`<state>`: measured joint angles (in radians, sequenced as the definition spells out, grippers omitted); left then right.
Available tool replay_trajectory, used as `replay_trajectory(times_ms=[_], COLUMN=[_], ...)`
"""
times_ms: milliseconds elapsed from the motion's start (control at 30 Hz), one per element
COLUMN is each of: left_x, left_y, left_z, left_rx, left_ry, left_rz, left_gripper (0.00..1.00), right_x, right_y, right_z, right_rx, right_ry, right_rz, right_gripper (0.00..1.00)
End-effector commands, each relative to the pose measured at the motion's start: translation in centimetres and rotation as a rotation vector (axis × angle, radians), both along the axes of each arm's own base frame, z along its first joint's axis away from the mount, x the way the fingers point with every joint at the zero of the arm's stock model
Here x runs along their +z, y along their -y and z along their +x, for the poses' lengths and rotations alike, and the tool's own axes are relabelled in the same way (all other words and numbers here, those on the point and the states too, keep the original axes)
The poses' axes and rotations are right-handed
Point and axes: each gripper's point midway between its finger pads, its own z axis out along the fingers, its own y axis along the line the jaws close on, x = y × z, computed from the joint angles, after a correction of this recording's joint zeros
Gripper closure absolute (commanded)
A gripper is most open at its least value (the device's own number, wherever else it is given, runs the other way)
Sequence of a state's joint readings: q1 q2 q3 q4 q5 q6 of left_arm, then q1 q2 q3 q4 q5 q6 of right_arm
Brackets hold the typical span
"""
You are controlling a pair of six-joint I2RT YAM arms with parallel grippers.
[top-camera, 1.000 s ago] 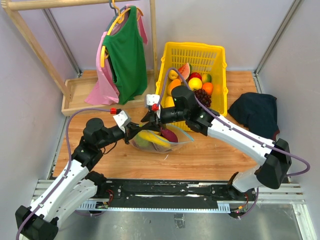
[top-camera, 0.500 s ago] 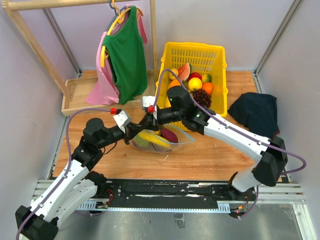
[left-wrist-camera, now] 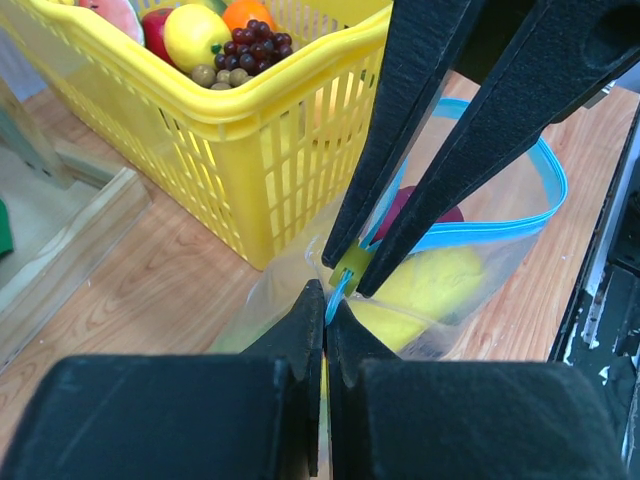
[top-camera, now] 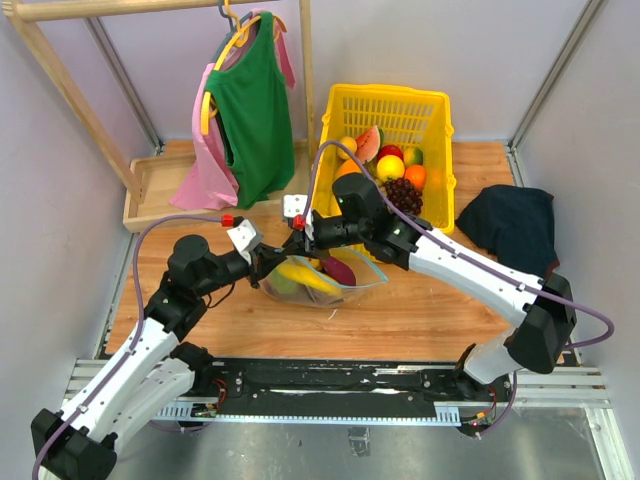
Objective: Place the food in the zip-top bag and seal the zipper
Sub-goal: Zip the zipper food storage bag at the center of the board.
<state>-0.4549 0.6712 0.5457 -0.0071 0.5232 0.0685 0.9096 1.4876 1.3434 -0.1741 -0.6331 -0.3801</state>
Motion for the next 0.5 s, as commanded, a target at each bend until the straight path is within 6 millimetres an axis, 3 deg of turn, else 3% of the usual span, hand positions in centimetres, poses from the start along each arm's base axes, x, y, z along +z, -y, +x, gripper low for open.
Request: replay_trajectory(times_ms=[0,467], left_x=[3.3,3.4], left_y=[0.0,-0.5], left_z=[0.4,0.9], left_rx=[0.015,0.057], left_ry=[0.073,0.073], left_rz=[-0.047,-0.044], left_gripper=[0.99,0.99], right_x=[-0.7,-1.5], right_y=[1.3,4.2], right_z=[0.4,1.9], right_rx=[-0.062,-0.203], right_ry=[0.044,0.097], right_rz=[-0.059,-0.147], right_gripper=[0.99,0.99])
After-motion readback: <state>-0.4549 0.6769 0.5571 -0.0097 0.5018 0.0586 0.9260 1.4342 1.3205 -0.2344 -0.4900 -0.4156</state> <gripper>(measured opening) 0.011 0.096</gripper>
